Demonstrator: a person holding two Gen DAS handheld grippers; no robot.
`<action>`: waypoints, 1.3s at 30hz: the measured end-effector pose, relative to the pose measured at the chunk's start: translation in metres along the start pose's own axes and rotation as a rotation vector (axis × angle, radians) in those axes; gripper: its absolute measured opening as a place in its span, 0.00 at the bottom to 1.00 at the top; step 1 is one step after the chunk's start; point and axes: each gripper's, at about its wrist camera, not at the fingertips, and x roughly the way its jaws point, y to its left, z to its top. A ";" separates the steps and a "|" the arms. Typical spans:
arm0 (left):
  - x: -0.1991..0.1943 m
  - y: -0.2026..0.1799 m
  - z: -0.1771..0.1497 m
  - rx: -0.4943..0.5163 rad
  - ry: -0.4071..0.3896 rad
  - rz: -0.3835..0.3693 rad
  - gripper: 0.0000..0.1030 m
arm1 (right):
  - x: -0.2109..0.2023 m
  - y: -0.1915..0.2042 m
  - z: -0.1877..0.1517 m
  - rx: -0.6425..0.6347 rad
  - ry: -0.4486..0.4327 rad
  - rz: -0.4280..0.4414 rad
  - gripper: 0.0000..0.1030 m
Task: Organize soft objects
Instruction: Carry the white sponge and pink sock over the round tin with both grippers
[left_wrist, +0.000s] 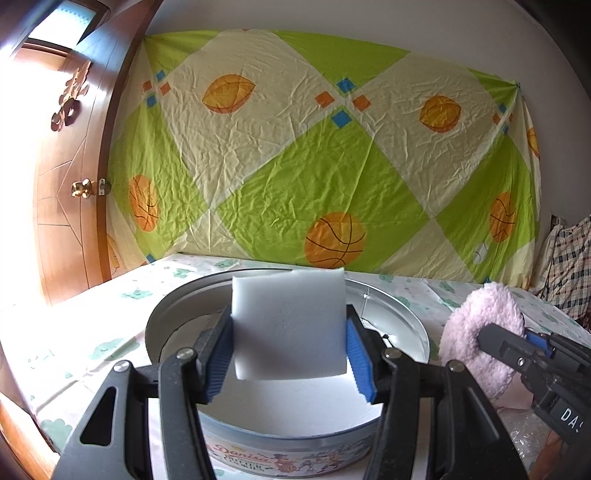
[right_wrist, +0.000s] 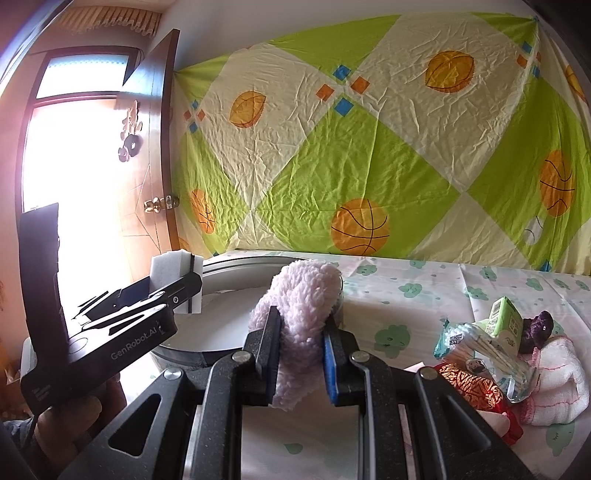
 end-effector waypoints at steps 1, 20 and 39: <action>0.000 0.001 0.000 -0.002 0.001 0.000 0.54 | 0.000 0.000 0.000 -0.001 -0.001 0.003 0.21; 0.005 0.018 0.003 -0.012 0.017 0.011 0.54 | 0.005 0.005 0.003 0.001 0.011 0.037 0.21; 0.020 0.026 0.013 0.000 0.109 -0.020 0.54 | 0.015 0.007 0.029 -0.006 0.028 0.059 0.21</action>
